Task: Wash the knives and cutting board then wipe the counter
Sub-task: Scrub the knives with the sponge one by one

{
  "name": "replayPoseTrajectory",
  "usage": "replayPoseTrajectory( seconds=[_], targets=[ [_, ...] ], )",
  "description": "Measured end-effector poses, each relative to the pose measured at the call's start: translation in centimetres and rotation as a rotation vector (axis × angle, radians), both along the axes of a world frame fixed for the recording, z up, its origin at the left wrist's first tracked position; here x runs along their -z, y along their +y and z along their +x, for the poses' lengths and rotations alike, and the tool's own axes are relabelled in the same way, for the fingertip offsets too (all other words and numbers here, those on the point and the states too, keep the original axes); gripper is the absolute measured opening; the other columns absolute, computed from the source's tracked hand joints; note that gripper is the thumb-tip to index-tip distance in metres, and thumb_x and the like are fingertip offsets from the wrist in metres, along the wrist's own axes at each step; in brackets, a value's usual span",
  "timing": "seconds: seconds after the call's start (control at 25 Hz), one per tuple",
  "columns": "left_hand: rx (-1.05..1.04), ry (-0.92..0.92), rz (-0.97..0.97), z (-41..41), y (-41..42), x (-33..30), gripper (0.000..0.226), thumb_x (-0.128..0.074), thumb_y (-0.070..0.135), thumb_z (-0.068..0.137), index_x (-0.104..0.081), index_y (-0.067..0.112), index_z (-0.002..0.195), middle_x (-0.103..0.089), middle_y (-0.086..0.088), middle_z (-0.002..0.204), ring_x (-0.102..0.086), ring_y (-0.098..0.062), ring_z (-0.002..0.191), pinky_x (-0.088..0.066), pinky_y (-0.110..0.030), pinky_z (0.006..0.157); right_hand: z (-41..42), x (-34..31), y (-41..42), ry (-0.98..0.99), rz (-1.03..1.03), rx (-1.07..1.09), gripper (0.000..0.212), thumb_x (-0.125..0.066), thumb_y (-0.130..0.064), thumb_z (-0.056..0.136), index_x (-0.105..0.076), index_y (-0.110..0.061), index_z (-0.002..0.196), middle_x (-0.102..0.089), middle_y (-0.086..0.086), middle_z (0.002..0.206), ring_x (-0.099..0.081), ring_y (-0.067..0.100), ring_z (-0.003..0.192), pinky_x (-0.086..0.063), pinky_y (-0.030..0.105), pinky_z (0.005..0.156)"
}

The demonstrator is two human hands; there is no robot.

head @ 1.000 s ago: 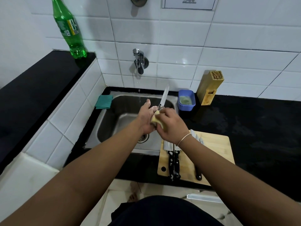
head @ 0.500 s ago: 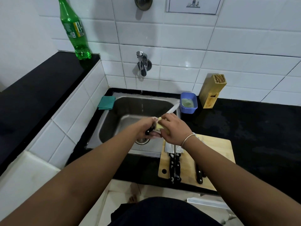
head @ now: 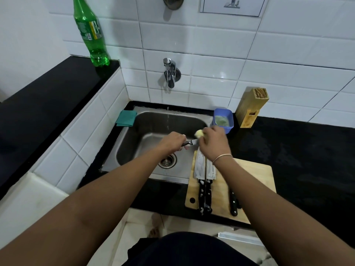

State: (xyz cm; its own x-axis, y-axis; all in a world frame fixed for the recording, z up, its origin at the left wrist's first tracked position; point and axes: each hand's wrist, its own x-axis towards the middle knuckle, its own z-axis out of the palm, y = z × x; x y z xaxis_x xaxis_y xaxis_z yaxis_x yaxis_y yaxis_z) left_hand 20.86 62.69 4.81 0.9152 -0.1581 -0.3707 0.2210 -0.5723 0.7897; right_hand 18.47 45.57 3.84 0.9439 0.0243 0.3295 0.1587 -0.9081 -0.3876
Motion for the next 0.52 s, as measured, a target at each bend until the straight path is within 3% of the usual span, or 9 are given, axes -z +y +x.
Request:
replayPoseTrajectory(
  seconds=[0.08,0.2,0.4,0.52],
  targets=[
    [-0.045,0.025,-0.094,0.2,0.1,-0.2,0.030,-0.046,0.011,0.096,-0.057,0.014,0.068,-0.058,-0.007,0.071,-0.050,-0.019,0.064,-0.050,-0.038,0.071,-1.1,0.4,1.8,-0.116,0.005,-0.217,0.023,-0.062,-0.017,0.085,-0.066,-0.005,0.104,-0.059,0.013,0.104,-0.051,0.029,0.099,-0.047,0.040,0.087],
    [-0.017,0.020,-0.105,0.1,1.0,-0.4,0.031,-0.048,0.007,0.088,-0.064,0.010,0.062,-0.065,-0.009,0.069,-0.046,-0.013,0.053,-0.031,-0.027,0.051,-1.5,0.9,-0.4,-0.226,-0.027,-0.307,0.027,-0.065,-0.016,0.086,-0.068,-0.004,0.110,-0.061,0.015,0.109,-0.052,0.028,0.100,-0.045,0.037,0.087],
    [0.062,-0.008,-0.081,-0.1,1.1,0.1,0.031,-0.048,0.009,0.094,-0.071,0.006,0.074,-0.064,-0.004,0.069,-0.047,-0.012,0.057,-0.032,-0.025,0.052,-0.5,1.2,-4.5,-0.176,-0.102,-0.175,0.025,-0.063,-0.014,0.089,-0.068,-0.004,0.110,-0.062,0.016,0.107,-0.054,0.032,0.100,-0.050,0.048,0.087],
    [0.118,-0.053,0.014,-0.3,1.4,0.3,0.020,-0.047,0.012,0.098,-0.066,0.005,0.097,-0.059,0.000,0.073,-0.050,-0.012,0.059,-0.040,-0.022,0.047,-0.1,0.7,-4.4,-0.198,0.031,-0.087,0.026,-0.062,-0.017,0.089,-0.066,-0.006,0.112,-0.060,0.013,0.110,-0.051,0.027,0.106,-0.047,0.040,0.095]
  ],
)
